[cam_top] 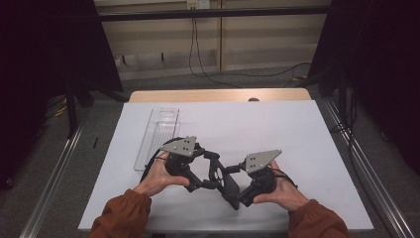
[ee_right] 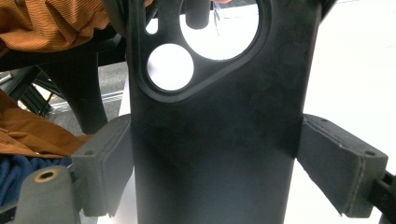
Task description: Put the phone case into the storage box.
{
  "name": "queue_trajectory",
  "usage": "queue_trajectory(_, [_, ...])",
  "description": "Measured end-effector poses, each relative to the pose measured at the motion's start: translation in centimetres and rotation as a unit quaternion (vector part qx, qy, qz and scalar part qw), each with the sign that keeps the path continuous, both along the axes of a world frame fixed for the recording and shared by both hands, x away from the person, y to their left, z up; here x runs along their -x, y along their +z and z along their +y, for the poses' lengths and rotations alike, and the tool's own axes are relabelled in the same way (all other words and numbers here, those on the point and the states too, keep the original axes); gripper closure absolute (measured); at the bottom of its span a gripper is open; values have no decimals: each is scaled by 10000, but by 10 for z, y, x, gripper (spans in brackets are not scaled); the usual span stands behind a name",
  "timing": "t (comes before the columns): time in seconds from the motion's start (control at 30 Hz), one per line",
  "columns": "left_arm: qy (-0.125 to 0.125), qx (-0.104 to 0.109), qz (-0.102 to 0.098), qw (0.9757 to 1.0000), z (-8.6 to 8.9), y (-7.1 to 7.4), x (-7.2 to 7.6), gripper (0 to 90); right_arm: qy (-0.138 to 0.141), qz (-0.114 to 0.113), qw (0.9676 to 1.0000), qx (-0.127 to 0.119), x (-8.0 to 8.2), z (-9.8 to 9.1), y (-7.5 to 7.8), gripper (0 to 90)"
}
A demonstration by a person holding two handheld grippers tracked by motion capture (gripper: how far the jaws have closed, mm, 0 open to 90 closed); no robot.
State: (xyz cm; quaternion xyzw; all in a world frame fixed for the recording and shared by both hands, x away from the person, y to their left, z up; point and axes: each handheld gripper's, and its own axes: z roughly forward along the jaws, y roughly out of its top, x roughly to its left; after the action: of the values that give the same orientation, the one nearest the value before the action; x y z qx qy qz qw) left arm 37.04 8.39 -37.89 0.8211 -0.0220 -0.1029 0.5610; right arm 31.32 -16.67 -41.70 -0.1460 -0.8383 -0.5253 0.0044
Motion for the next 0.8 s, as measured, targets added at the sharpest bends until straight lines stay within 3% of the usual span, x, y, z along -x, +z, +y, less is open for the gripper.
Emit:
queue_trajectory(0.27, [-3,-59,-23,10000,1,1,0,134,-7,-44,10000,28,0,1,0,142])
queue_trajectory(0.8, [399,132,103,9991,1,8,0,145,-231,-134,9994,-201,-1,-1,4,102])
